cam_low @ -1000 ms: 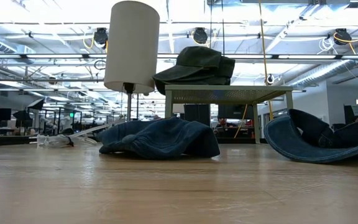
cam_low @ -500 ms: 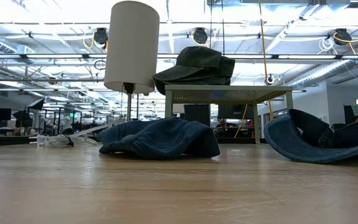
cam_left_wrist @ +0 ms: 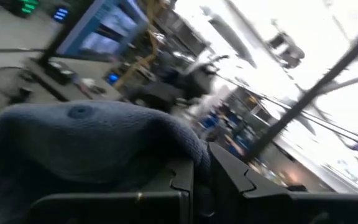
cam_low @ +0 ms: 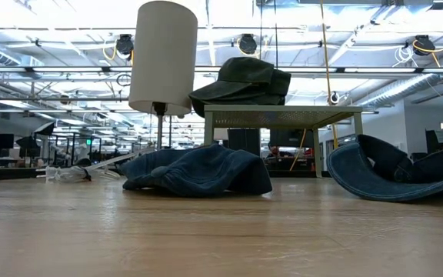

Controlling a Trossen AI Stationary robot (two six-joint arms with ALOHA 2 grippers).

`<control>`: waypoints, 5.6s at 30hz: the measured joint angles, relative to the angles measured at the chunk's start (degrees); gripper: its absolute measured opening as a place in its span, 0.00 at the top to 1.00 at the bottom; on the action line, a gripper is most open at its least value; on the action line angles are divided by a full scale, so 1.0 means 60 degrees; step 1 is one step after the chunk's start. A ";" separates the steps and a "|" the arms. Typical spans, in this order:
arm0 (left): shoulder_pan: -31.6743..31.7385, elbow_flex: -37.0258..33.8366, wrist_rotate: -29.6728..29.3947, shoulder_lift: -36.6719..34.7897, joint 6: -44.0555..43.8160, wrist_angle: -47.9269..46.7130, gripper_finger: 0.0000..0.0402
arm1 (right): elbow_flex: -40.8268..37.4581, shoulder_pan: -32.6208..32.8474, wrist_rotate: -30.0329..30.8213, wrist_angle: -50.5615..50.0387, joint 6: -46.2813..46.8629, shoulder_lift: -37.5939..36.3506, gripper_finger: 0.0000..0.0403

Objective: Pick & Place hat
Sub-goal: Put the left blue cap on the shelf, then stack the right blue cap on the blue cap on the shelf

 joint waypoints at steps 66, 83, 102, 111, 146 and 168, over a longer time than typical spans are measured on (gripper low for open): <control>0.1309 0.4499 -0.1172 0.7170 0.2658 -0.0299 0.93 | -0.0004 -0.0007 0.0750 0.3648 -0.6450 -0.0192 0.47; 0.1266 0.4499 -0.4017 0.7204 0.3052 -0.2018 0.93 | -0.0007 -0.0007 0.0750 0.3654 -0.6702 -0.0072 0.47; 0.1426 0.4492 -0.4514 0.6270 0.2255 -0.3363 0.32 | -0.0073 -0.0197 0.4492 0.0960 -0.6263 0.0056 0.47; 0.0915 0.4495 -0.4548 0.5421 0.2022 -0.3330 0.27 | -0.3189 -0.2108 0.3359 0.2117 -0.8508 0.0117 0.47; -0.1641 0.4499 -0.3952 0.2876 0.1257 -0.3084 0.38 | -0.6900 -0.5759 -0.1220 0.7239 -0.9148 -0.0010 0.47; -0.1229 0.4495 -0.0890 0.2879 0.1592 -0.7480 0.39 | -0.5821 -0.2982 -0.1778 0.2783 -0.2588 -0.2203 0.47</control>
